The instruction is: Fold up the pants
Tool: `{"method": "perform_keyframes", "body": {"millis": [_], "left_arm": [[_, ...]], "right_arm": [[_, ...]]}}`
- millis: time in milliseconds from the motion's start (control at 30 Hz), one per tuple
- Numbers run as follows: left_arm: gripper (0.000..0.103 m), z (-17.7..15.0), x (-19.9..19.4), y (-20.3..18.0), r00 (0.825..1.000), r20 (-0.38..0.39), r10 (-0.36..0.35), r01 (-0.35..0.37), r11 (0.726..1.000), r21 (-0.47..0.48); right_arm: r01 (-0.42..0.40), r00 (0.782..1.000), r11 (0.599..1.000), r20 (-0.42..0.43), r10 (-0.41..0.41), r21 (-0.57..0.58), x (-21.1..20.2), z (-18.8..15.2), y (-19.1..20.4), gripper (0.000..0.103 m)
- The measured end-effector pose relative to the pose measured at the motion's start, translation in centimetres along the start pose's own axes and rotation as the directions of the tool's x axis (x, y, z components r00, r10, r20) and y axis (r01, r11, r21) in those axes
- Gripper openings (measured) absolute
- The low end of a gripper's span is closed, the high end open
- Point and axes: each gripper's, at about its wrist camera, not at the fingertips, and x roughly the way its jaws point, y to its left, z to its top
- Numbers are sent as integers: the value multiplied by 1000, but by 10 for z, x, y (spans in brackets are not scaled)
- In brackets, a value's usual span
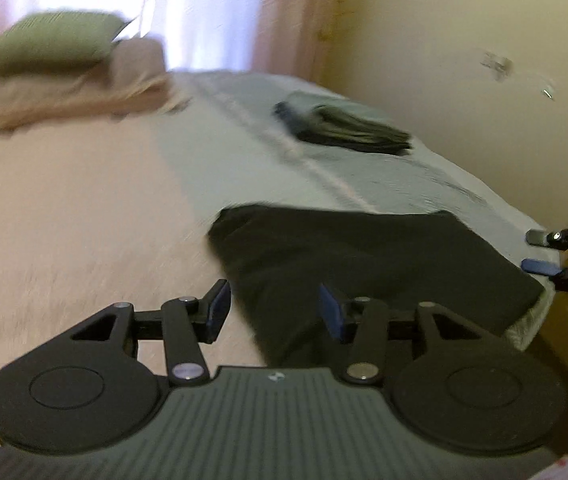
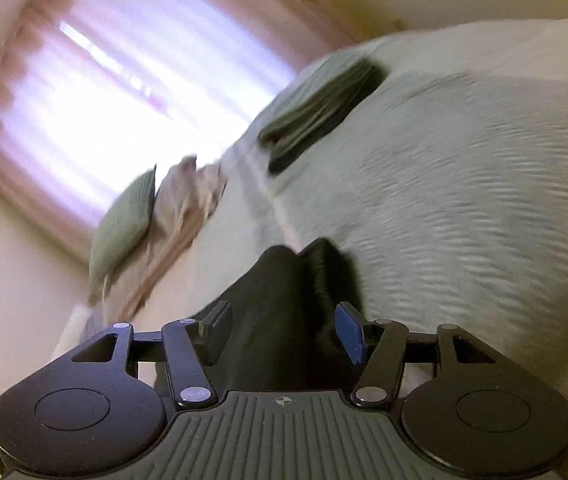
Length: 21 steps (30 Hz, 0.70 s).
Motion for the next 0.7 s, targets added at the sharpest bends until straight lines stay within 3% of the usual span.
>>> {"method": "perform_keyframes", "body": {"millis": [133,200,233,267,300,367,400,467,500,567,600,700], "left_arm": [[43,-9,5,16,1000,-21,6,-8,996,-87],[43,-12,6,16,1000,-27,11,-14,995,-96],[43,-12,8,18,1000,-27,12,-15,995,-100],[43,-12,9,26,1000,-26,16,-18,994,-105],[43,-14,8,22,999,-25,20,-23,994,-107],[43,-10,8,26,999,-15,29,-30,993,-110],[43,-7,9,29,999,-5,33,-33,993,-111],[43,-2,6,33,999,13,39,-37,993,-113],[43,0,6,34,999,18,44,-41,993,-114],[43,2,8,37,999,21,49,-46,992,-116],[43,2,10,39,998,17,52,-50,992,-117],[43,-2,15,42,998,-12,66,-67,991,-119]], "right_arm": [[-31,995,1000,-95,31,7,42,14,-5,54],[-57,989,998,-133,57,1,56,17,-4,41],[-35,987,999,-155,34,-9,64,16,-3,40],[-23,986,1000,-166,21,-14,69,15,-3,31],[-33,989,999,-148,28,-37,71,15,0,17],[-80,996,979,-55,71,-189,62,15,23,11],[-122,992,958,3,128,-260,54,15,34,10],[-152,983,948,56,174,-278,47,15,38,10],[-110,990,951,49,129,-290,52,12,33,10],[41,999,957,-20,-49,-288,74,-1,11,12],[84,994,964,-43,-98,-251,81,-9,-2,19],[78,997,982,-8,-80,-170,62,-10,1,27]]}}
